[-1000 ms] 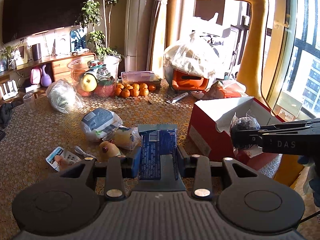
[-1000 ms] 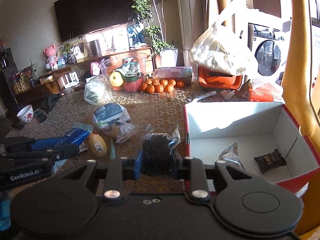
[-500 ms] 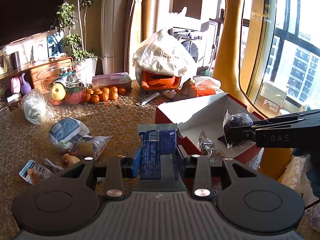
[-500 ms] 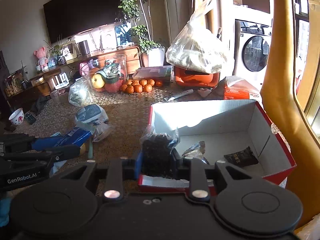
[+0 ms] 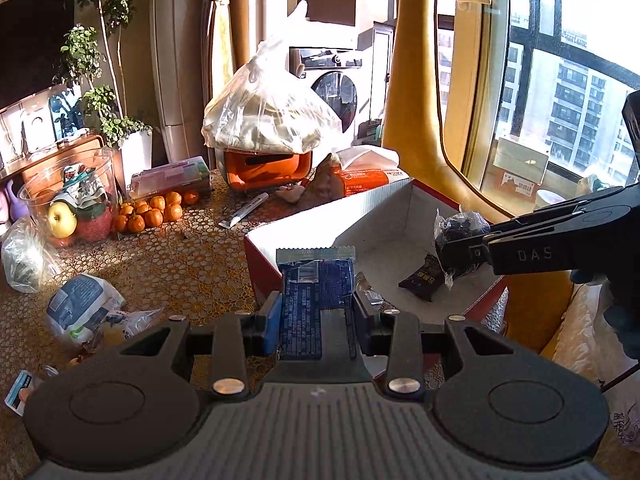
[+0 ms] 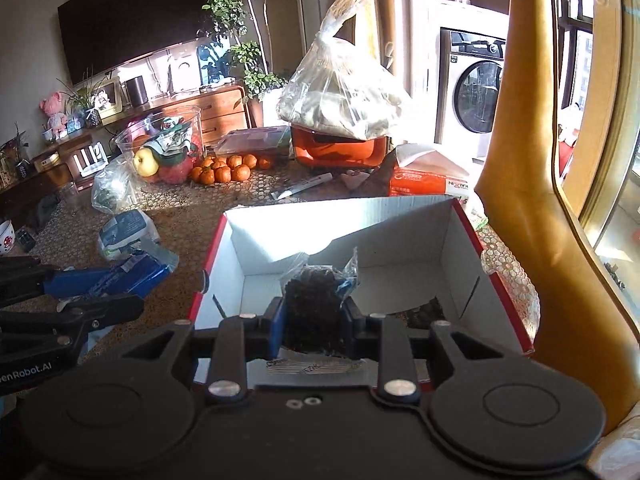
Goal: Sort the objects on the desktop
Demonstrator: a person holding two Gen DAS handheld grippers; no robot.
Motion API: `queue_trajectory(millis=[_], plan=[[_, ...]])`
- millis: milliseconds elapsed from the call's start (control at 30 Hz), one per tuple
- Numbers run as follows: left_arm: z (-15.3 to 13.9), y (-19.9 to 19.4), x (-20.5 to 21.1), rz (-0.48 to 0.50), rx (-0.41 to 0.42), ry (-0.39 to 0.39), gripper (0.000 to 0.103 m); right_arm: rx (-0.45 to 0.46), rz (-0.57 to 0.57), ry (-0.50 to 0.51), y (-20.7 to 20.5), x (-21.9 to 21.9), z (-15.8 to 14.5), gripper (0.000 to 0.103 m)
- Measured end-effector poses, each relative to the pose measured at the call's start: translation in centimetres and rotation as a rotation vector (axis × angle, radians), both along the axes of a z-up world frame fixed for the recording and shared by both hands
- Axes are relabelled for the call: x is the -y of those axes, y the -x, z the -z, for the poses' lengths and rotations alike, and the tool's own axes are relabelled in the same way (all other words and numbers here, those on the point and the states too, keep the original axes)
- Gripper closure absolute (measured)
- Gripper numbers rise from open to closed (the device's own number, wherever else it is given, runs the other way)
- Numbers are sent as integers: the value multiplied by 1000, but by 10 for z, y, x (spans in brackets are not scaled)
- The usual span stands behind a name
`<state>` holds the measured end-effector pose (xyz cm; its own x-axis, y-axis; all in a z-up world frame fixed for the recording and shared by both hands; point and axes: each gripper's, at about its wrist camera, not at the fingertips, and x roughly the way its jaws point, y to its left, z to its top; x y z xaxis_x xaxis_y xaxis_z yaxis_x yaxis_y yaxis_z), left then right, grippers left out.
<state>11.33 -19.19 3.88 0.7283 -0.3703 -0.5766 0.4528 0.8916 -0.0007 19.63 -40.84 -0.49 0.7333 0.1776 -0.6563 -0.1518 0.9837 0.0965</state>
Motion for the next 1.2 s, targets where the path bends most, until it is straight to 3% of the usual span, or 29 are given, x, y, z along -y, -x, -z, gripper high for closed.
queue_trajectory(millis=[333,733,1200], plan=[[6,-32,33,66,-17,-41,68,-47,16,6,-20,27,16,75],[22,-81,62,112,-94,-66,68,-98,2,29,-40,34,34,75],[45,-126,93,152,-177,-173,68,-198,-31,79,-65,37,64,75]])
